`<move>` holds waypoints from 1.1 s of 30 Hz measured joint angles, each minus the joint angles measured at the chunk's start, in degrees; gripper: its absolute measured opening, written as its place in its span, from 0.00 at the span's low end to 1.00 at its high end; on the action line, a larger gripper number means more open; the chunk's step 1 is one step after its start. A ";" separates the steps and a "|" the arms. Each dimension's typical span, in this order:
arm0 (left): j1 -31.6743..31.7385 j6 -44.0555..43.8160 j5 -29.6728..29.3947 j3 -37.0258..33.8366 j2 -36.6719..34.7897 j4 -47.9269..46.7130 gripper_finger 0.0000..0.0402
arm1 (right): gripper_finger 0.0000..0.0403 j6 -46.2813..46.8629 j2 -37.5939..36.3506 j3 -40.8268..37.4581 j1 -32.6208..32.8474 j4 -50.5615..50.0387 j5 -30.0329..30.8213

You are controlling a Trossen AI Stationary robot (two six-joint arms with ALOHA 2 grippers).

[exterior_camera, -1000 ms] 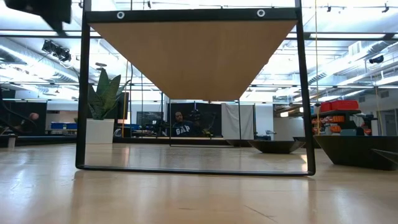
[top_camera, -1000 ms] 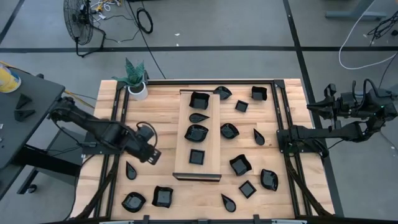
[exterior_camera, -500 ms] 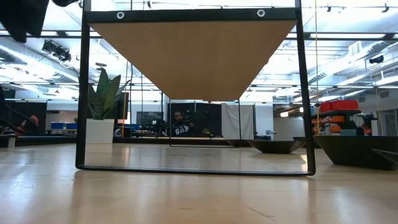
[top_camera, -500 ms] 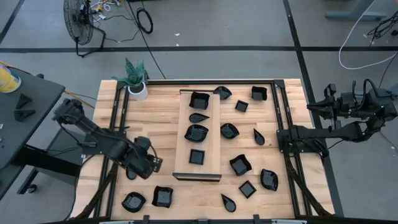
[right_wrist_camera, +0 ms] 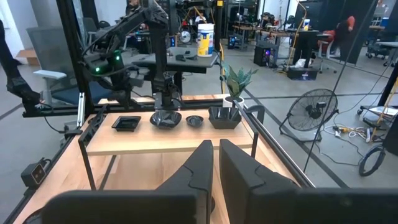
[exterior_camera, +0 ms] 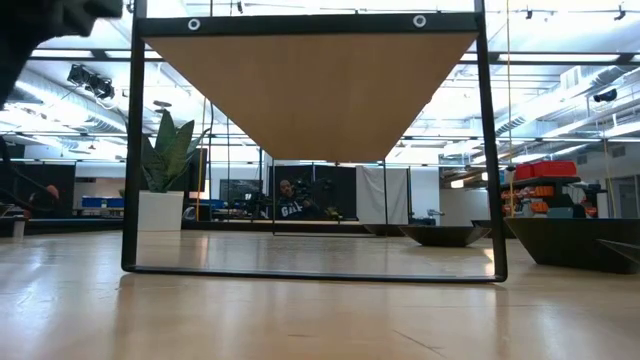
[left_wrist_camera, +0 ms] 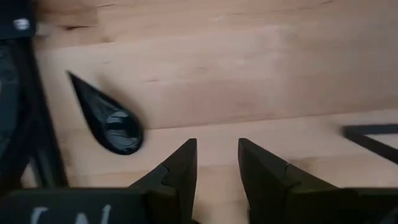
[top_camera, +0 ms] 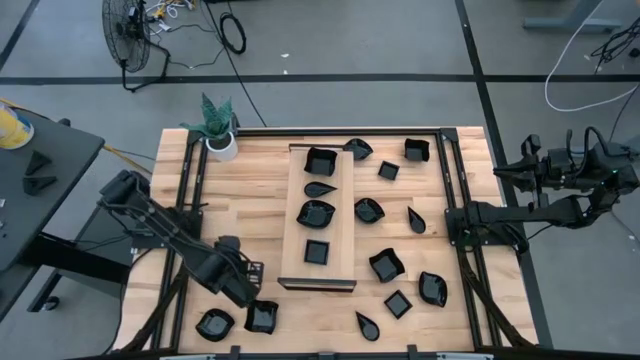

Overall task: Pick & Place Mini shaped plates
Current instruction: Stack the drop shaped plate on top of the drop shaped plate

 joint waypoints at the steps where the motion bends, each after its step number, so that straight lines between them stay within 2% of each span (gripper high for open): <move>1: -0.18 -0.48 0.63 0.00 0.46 -0.54 0.30 | 0.08 0.01 0.00 0.01 -0.01 0.00 0.00; 5: -1.09 -2.73 2.89 -0.20 1.01 -1.91 0.30 | 0.08 0.01 0.00 0.00 -0.01 0.00 0.00; 9: -1.44 -5.11 7.60 -3.99 0.98 -0.72 0.30 | 0.08 -0.01 0.00 0.02 0.00 0.00 0.00; 12: -1.44 -5.93 9.94 -7.84 0.94 3.04 0.30 | 0.08 0.00 0.00 0.00 -0.01 0.00 0.00; 19: -1.35 -4.89 10.37 -14.28 0.94 13.75 0.30 | 0.08 0.00 0.00 0.00 -0.02 0.00 0.00; 22: -1.35 -0.89 11.63 -14.60 0.92 13.12 0.30 | 0.08 0.00 0.00 0.02 0.00 0.00 0.00; 26: -2.46 3.85 16.20 -14.60 0.08 9.16 0.30 | 0.08 0.00 0.00 0.00 -0.01 -0.01 0.00; 30: -4.69 3.24 22.07 -14.59 0.05 3.56 0.30 | 0.08 0.00 0.00 0.00 0.00 0.00 0.00; 33: -6.51 1.10 23.45 -14.60 0.05 2.25 0.30 | 0.08 0.00 0.00 0.01 -0.02 0.00 0.00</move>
